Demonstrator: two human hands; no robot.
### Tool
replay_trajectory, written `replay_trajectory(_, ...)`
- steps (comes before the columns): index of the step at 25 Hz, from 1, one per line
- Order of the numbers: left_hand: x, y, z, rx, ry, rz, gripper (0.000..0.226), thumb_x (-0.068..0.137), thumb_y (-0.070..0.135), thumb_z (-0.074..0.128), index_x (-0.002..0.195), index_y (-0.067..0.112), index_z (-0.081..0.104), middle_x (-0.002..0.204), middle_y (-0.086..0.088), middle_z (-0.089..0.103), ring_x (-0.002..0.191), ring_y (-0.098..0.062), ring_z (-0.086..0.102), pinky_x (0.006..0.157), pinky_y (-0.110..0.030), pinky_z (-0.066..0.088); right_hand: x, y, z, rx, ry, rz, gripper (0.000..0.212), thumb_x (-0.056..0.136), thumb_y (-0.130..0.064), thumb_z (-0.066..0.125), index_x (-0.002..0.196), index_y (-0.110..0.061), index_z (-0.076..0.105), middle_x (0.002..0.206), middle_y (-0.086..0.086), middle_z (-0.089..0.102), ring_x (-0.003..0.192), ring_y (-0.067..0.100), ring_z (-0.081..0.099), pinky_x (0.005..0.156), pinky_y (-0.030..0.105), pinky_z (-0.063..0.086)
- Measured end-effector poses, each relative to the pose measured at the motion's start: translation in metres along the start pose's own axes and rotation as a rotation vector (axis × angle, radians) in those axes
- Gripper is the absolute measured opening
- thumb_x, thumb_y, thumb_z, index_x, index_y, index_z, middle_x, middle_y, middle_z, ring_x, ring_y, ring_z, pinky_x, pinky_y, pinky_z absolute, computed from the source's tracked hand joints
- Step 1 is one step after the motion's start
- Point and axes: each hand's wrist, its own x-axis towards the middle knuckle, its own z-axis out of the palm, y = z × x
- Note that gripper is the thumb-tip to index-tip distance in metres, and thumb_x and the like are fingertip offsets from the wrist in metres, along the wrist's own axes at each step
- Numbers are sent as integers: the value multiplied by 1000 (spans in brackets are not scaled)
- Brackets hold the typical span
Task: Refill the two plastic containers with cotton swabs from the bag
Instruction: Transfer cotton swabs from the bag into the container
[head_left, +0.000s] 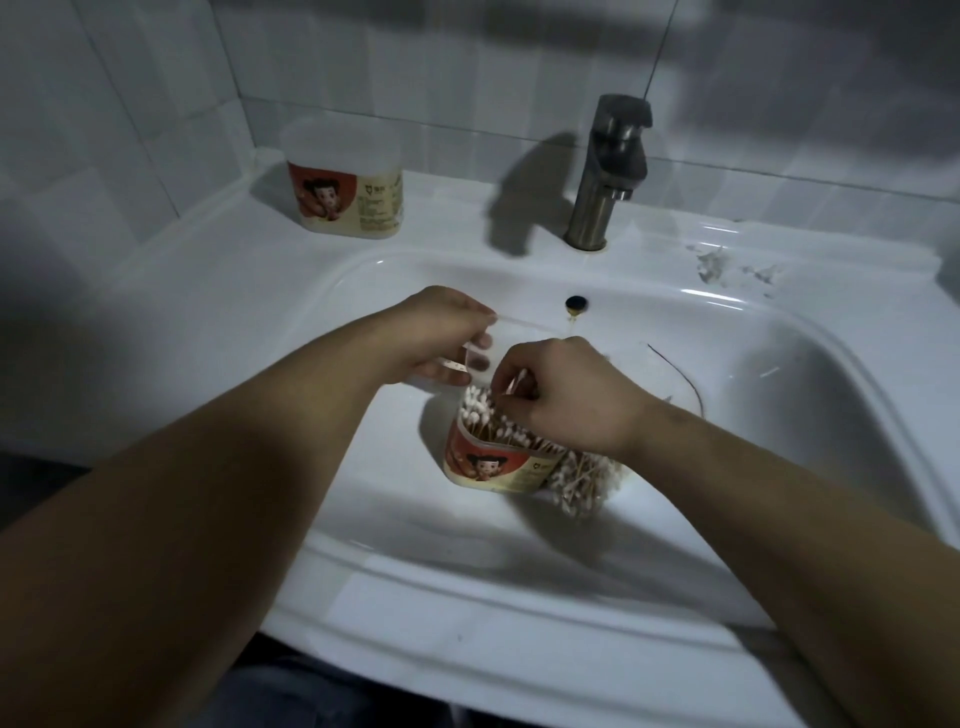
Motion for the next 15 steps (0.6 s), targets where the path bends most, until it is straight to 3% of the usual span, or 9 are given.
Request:
replay_trajectory(5,-2,1,-1,1,-17,0,23,104,21,55,124,13,62,115,-9,67,87,-18,72,54,-24,59,4,4,1,115,141,51,13,91,-21,69,101,-24,76,86,-12,67,79,2,59,67,0,39)
replay_trajectory(9,-2,1,-1,8,-16,5,21,104,20,56,123,13,62,114,-8,67,79,-16,70,55,-25,60,0,9,0,138,143,3,19,96,-23,64,109,-28,77,97,-6,77,68,-5,61,78,18,51)
replay_trajectory(12,1,-1,-1,0,-8,-5,20,103,20,57,121,13,64,115,-8,68,88,-19,73,71,-32,64,-2,10,10,-109,55,-213,32,102,-25,52,128,-36,67,109,1,76,92,19,69,81,30,52)
replay_trajectory(15,0,0,-3,-1,2,1,21,103,21,57,121,13,64,115,-7,69,94,-19,73,66,-30,63,-3,9,17,-302,-52,-250,47,99,-21,52,141,-42,49,106,7,73,92,31,68,75,41,54)
